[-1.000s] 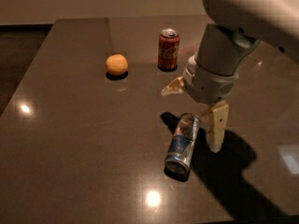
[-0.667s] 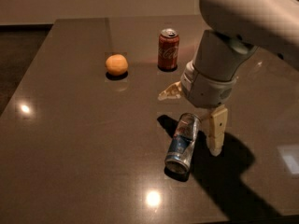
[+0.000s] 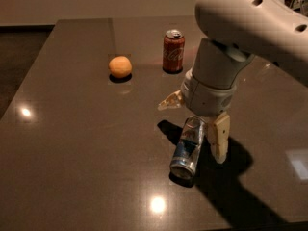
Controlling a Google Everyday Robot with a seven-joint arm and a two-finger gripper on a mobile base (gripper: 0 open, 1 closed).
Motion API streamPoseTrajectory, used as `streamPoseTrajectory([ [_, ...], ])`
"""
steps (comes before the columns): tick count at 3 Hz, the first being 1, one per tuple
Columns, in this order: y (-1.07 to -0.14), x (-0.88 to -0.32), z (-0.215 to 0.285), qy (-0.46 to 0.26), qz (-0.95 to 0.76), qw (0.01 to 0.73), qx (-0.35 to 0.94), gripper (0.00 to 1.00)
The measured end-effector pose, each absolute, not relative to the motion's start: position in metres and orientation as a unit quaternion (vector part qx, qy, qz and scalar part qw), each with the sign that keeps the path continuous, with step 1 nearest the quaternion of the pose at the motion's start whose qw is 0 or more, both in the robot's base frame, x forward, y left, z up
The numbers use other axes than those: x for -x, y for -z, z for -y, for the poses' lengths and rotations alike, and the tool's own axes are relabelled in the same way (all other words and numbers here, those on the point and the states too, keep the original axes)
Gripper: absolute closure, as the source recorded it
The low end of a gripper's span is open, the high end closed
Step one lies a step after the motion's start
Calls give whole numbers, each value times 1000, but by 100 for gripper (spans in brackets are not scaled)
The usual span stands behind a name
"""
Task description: Pick redbull can
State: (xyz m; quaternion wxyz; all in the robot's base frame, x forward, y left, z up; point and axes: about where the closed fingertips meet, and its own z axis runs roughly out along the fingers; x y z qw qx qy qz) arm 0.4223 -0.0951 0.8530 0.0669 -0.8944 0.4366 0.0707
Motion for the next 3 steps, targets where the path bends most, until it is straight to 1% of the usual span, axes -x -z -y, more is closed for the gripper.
streamPoseTrajectory([
  [1, -848, -421, 89, -76, -420, 59, 902, 3],
  [2, -846, -423, 87, -80, -412, 45, 907, 34],
  [3, -846, -425, 86, -81, -409, 39, 908, 57],
])
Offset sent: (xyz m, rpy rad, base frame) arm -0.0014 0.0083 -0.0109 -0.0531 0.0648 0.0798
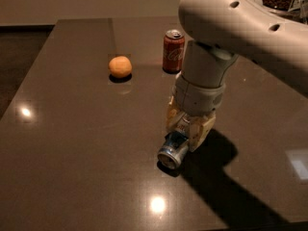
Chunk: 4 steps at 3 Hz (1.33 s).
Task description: Pick redbull can
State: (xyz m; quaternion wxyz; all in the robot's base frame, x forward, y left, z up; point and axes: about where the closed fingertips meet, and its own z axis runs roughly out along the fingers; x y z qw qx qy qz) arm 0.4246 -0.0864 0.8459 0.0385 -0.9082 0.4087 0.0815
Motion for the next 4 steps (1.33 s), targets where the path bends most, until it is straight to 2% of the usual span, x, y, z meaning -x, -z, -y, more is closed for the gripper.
streamPoseTrajectory([
  [2, -879, -449, 88, -76, -487, 95, 865, 100],
  [4, -932, -473, 77, -76, -541, 159, 822, 100],
])
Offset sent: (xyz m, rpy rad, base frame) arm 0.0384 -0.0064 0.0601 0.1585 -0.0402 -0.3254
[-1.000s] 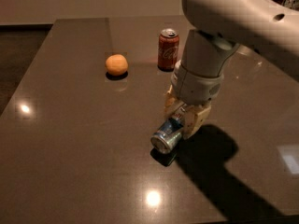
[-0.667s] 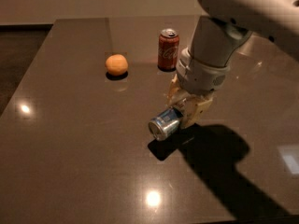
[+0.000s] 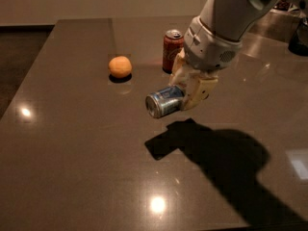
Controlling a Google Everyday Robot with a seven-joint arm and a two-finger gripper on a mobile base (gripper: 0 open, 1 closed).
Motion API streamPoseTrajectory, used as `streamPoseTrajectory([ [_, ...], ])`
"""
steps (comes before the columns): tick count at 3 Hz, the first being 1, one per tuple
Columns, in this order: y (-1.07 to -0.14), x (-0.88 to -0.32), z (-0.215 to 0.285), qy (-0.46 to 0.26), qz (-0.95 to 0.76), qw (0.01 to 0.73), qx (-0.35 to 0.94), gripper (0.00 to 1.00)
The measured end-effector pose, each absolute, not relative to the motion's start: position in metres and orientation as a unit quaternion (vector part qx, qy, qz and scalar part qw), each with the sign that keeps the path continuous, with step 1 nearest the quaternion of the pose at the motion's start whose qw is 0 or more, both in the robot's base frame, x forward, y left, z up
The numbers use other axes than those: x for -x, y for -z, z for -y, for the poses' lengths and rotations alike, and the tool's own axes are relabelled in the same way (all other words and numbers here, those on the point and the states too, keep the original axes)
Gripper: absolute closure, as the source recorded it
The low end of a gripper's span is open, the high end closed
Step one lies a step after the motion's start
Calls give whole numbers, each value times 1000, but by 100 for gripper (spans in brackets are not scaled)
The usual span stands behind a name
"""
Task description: Pick redbull can
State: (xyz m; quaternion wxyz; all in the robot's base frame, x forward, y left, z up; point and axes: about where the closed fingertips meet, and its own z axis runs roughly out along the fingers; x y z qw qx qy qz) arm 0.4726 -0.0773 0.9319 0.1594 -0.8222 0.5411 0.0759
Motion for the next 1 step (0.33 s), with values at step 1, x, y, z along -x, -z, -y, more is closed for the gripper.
streamPoseTrajectory([
  [1, -932, -473, 77, -76, -541, 160, 822, 100],
])
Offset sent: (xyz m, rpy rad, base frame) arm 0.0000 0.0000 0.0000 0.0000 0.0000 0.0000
